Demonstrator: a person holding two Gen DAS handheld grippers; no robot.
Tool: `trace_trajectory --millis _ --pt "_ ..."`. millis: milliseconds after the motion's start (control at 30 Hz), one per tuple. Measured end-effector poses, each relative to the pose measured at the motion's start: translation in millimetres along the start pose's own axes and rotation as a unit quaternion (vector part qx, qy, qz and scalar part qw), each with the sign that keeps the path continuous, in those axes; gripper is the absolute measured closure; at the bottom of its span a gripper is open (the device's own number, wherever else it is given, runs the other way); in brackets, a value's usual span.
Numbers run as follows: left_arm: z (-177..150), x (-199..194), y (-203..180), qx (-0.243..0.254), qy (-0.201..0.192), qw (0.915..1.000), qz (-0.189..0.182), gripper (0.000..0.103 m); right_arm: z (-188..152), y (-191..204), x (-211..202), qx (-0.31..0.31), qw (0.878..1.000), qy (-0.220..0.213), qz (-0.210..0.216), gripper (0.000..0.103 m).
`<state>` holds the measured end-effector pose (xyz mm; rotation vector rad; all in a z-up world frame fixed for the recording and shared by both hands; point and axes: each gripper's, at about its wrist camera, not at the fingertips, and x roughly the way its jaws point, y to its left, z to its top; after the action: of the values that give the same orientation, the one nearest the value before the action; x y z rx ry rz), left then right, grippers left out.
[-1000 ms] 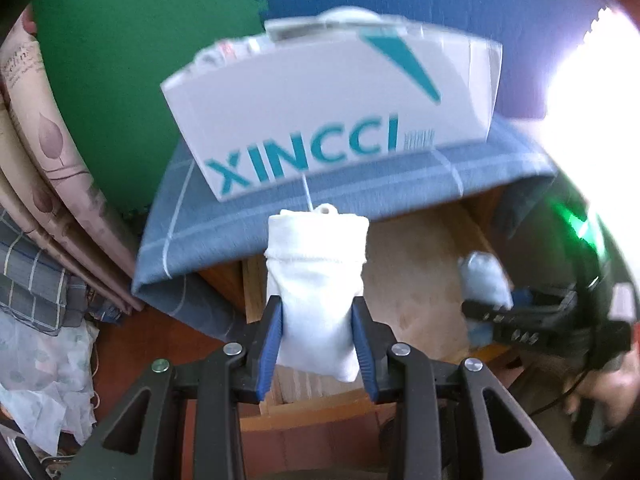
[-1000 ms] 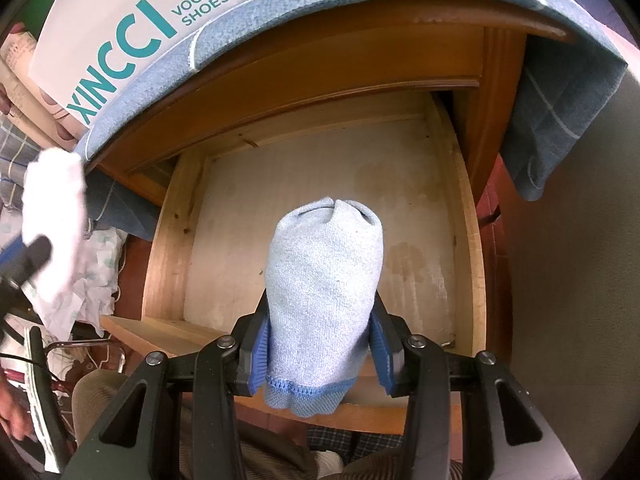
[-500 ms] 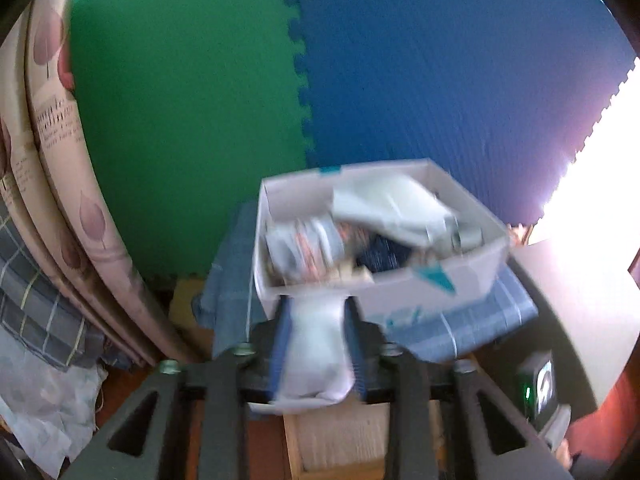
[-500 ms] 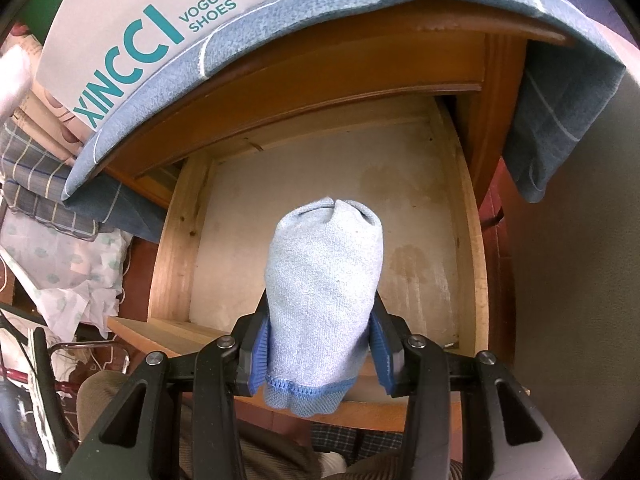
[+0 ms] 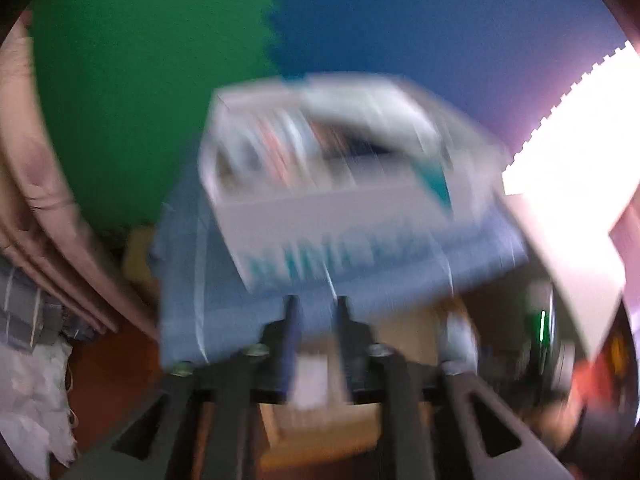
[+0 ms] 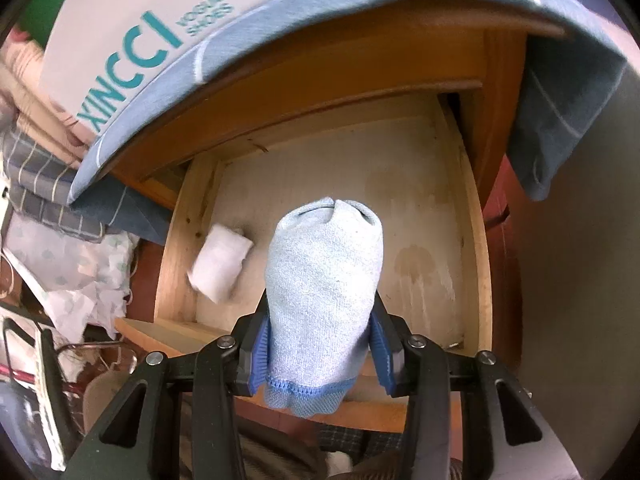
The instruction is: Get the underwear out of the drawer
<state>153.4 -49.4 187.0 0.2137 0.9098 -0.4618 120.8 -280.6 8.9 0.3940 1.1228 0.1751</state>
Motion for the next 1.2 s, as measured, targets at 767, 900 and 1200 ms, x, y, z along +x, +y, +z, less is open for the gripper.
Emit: trace_trajectory --millis 767,900,1200 --pt "-84.2 242.5 5.5 -0.039 0.292 0.9557 0.006 0.050 1.7 -5.2 3.9 0.008 1.000 0.003 0.012 0.062" --pt "-82.2 253.5 4.6 -0.034 0.304 0.9518 0.023 0.045 2.5 -7.4 4.8 0.013 1.000 0.003 0.017 0.062" --pt "-81.3 268.1 6.9 -0.050 0.300 0.9512 0.053 0.046 1.6 -8.8 6.2 0.016 1.000 0.003 0.024 0.062"
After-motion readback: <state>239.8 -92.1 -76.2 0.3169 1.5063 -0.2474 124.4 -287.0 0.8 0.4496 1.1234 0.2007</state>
